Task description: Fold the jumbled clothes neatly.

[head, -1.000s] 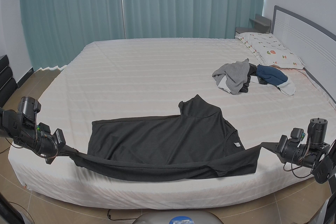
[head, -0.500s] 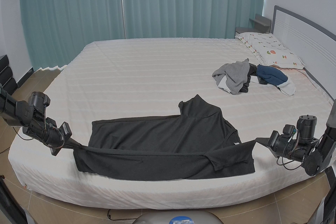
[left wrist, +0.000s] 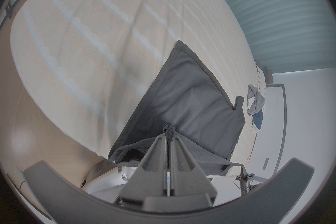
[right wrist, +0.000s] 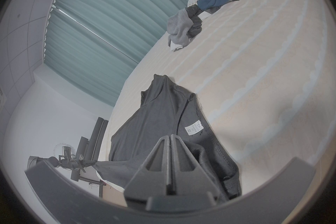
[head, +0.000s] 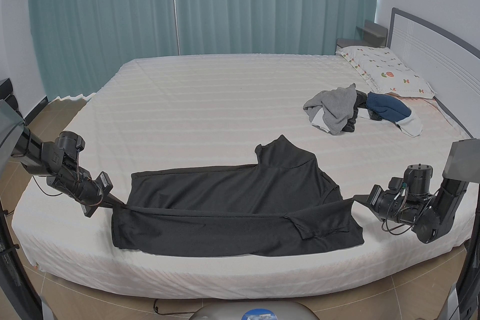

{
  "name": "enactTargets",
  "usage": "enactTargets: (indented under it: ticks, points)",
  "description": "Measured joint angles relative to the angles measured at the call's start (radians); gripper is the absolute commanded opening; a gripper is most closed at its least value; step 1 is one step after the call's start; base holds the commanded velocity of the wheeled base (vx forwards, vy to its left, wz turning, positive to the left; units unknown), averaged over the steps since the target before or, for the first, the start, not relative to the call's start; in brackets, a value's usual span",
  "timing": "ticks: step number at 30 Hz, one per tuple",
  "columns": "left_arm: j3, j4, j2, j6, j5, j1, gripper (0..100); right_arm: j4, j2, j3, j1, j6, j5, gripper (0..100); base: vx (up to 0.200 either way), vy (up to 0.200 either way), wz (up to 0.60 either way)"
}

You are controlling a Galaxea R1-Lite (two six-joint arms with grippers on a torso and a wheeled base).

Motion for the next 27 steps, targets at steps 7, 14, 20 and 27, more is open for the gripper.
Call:
enactTargets:
  ticks: [7, 14, 20, 27]
  points:
    - [-0.035, -0.001, 0.057, -0.005, 0.047, -0.017, 0, -0.002, 0.059, -0.036, 0.018, 0.003, -0.001, 0, 0.000, 0.000, 0.00]
    - [-0.044, -0.001, 0.086, -0.007, 0.076, -0.033, 100, -0.002, 0.088, -0.066, 0.030, 0.003, -0.001, 100, 0.000, 0.000, 0.00]
    - [-0.045, -0.001, 0.091, -0.024, 0.076, -0.033, 100, -0.013, 0.087, -0.068, 0.032, 0.018, 0.003, 100, 0.000, 0.000, 0.00]
    - [-0.019, -0.014, 0.077, -0.079, 0.017, -0.025, 100, -0.028, 0.057, -0.042, 0.030, 0.147, 0.005, 100, 0.000, 0.000, 0.00]
